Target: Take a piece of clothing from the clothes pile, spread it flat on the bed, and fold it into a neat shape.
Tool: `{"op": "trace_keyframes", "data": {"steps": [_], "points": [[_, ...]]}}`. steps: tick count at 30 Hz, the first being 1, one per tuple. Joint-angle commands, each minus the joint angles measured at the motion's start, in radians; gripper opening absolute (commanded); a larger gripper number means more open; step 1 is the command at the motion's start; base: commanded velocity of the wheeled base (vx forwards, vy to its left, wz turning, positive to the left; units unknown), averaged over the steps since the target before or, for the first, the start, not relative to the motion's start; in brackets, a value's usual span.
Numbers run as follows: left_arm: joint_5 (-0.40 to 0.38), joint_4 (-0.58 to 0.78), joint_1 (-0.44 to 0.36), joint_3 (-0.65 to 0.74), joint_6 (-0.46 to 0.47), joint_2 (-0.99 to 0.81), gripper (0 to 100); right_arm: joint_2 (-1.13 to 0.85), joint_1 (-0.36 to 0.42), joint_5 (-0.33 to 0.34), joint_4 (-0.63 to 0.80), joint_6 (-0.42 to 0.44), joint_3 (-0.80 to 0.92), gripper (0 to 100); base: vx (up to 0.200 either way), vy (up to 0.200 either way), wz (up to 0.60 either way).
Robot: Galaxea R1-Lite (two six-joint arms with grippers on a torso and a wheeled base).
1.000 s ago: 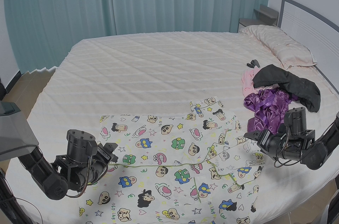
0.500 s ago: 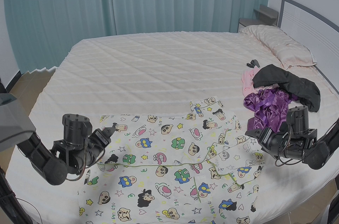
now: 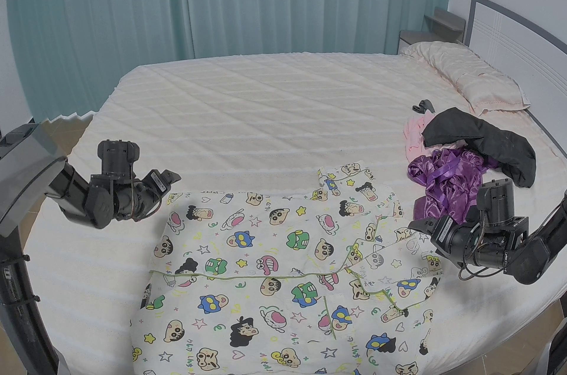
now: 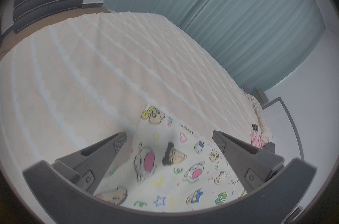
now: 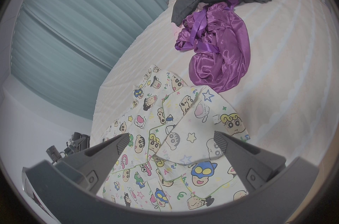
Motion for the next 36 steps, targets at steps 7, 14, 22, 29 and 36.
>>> {"op": "trace_keyframes", "data": {"steps": [7, 14, 22, 29, 36], "points": [[-0.206, 0.256, 0.106, -0.42, 0.023, 0.315, 100, 0.014, 0.002, 0.029, 0.0, 0.002, 0.008, 100, 0.0, 0.0, 0.0], [-0.247, 0.255, 0.11, -0.453, -0.008, 0.347, 100, 0.014, 0.002, 0.035, 0.0, 0.002, 0.009, 100, 0.0, 0.0, 0.0], [-0.324, 0.244, 0.112, -0.456, -0.089, 0.327, 100, 0.027, 0.002, 0.035, -0.001, 0.002, 0.009, 100, 0.0, 0.0, 0.0], [-0.344, 0.245, 0.112, -0.482, -0.126, 0.33, 100, 0.027, 0.002, 0.035, -0.001, 0.002, 0.009, 100, 0.0, 0.0, 0.0], [-0.341, 0.247, 0.127, -0.505, -0.133, 0.344, 0, 0.027, 0.002, 0.035, -0.001, 0.002, 0.009, 100, 0.0, 0.0, 0.0]]}}
